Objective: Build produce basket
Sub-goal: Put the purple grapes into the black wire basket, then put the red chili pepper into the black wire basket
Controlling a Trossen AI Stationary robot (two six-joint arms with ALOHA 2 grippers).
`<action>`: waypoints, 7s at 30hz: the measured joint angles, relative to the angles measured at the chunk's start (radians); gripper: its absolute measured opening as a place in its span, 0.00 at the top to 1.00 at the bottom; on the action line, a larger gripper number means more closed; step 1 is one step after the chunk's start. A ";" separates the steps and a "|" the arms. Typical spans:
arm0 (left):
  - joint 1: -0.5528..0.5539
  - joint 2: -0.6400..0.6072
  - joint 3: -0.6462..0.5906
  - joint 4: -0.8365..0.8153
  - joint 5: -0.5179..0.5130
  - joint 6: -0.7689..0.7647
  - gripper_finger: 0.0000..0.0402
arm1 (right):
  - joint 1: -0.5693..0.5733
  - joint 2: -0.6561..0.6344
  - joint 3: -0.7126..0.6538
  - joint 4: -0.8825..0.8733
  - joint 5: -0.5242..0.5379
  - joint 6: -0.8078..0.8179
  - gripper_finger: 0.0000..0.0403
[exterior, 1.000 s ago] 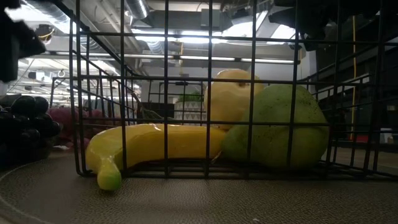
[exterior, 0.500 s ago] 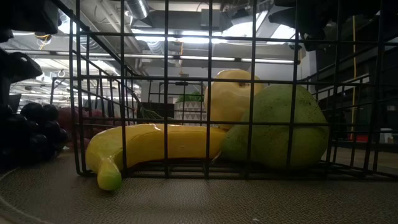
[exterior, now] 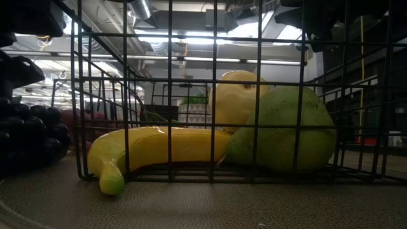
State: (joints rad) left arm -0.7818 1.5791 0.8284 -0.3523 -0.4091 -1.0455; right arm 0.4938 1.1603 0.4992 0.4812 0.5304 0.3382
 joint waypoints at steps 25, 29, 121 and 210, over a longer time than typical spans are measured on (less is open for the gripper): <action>-0.002 -0.010 0.332 -0.593 0.003 0.056 1.00 | 0.000 0.000 0.000 -0.001 0.000 -0.005 0.66; -0.005 -0.010 0.432 -0.710 -0.071 0.139 1.00 | 0.000 0.000 0.000 -0.001 0.000 -0.005 0.66; 0.211 -0.010 0.634 -0.445 -0.530 0.452 0.74 | 0.000 0.000 0.000 -0.003 0.000 -0.006 0.66; 0.286 -0.010 0.633 -0.471 -0.487 0.454 0.74 | -0.943 0.510 0.181 -0.287 -0.499 0.103 0.99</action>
State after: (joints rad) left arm -0.4957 1.5692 1.4616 -0.8230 -0.8963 -0.5915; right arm -0.4492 1.6703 0.6804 0.1942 0.0315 0.4409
